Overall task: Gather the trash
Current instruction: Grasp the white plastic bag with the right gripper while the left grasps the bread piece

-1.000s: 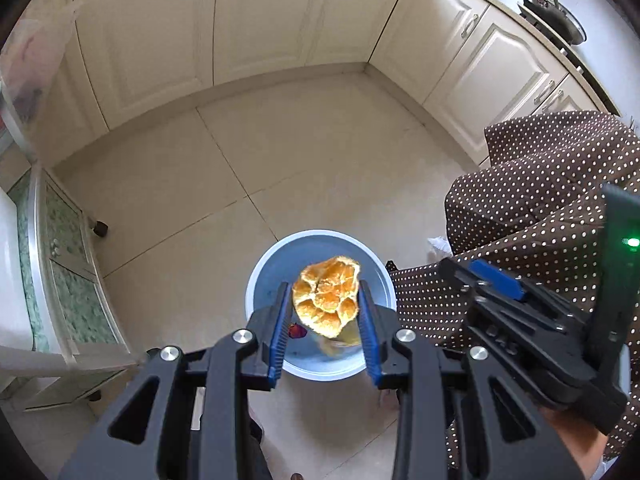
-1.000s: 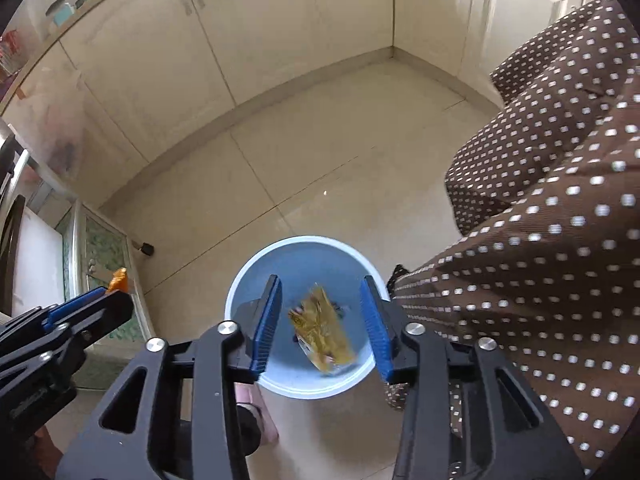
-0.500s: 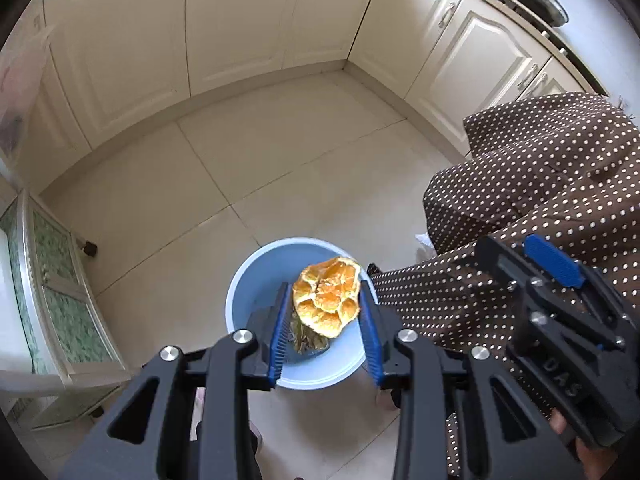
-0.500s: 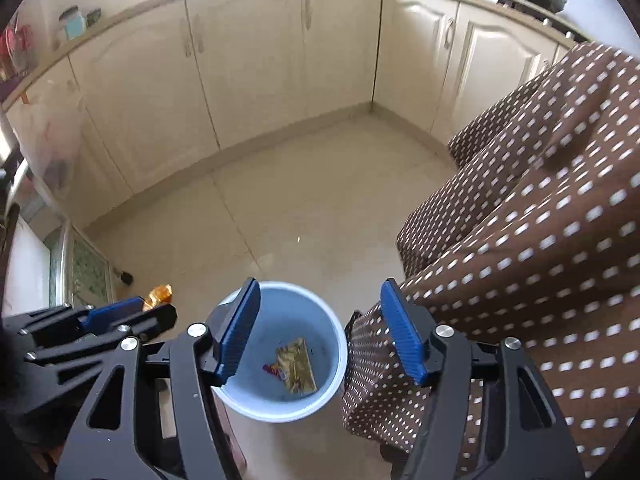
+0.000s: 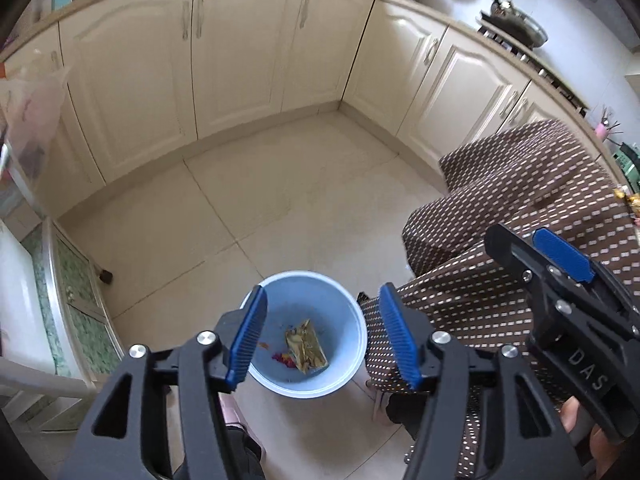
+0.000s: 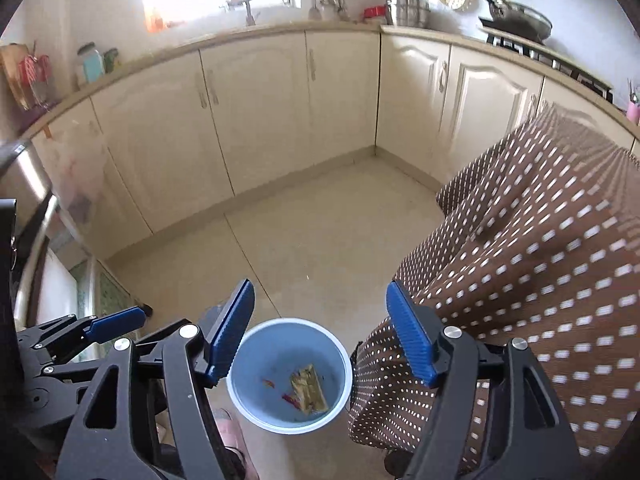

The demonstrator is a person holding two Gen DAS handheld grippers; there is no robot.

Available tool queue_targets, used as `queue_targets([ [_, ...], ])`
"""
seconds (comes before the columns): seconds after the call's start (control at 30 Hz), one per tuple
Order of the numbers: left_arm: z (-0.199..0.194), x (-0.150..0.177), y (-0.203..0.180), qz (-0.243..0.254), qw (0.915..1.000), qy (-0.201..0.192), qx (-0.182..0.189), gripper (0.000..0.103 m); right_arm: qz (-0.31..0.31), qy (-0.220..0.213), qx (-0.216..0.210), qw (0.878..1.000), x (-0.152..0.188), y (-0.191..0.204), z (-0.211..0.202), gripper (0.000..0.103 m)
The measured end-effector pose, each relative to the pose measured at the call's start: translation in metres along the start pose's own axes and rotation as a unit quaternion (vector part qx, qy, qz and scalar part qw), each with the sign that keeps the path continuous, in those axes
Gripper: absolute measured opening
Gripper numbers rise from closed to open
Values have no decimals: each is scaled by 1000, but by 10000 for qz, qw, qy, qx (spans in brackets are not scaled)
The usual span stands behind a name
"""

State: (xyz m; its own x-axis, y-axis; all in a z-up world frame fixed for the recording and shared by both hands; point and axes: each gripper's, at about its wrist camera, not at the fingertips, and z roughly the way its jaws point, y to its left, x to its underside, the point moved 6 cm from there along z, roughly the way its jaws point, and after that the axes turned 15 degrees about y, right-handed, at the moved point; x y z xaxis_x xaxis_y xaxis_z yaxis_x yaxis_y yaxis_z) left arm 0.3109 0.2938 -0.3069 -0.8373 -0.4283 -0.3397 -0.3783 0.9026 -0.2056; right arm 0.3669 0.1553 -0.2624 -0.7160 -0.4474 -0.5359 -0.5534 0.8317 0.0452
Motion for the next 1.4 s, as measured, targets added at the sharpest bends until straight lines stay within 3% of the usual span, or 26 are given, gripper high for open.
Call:
queue_targets([
  [0.3,-100,10,-61,521,9951,-825,140,62,206,-873,173,9958,-6,-28,-113,70],
  [0.47,-128,20,-127,1094,9880,-1023,372,63,596,-1268,464,9890,10,-86,-174,71],
  [0.63,-133,34,-211,1825,9763,-940,686,64,1020,-1455,1154,9773,36,-159,-213,72],
  [0.7,-128,42,-246,2068,9716,-831,791,64,1286,-1423,1419,9711,49,-192,-219,73],
  [0.97,-97,56,-345,2730,9575,-449,822,64,2083,-1161,1486,9597,88,-271,-219,73],
  [1.2,-77,45,-372,2881,9557,-334,496,63,2373,-1035,1260,9576,103,-305,-212,73],
  [1.4,-53,31,-382,2851,9569,-40,545,30,2659,-834,542,9589,92,-317,-200,73],
])
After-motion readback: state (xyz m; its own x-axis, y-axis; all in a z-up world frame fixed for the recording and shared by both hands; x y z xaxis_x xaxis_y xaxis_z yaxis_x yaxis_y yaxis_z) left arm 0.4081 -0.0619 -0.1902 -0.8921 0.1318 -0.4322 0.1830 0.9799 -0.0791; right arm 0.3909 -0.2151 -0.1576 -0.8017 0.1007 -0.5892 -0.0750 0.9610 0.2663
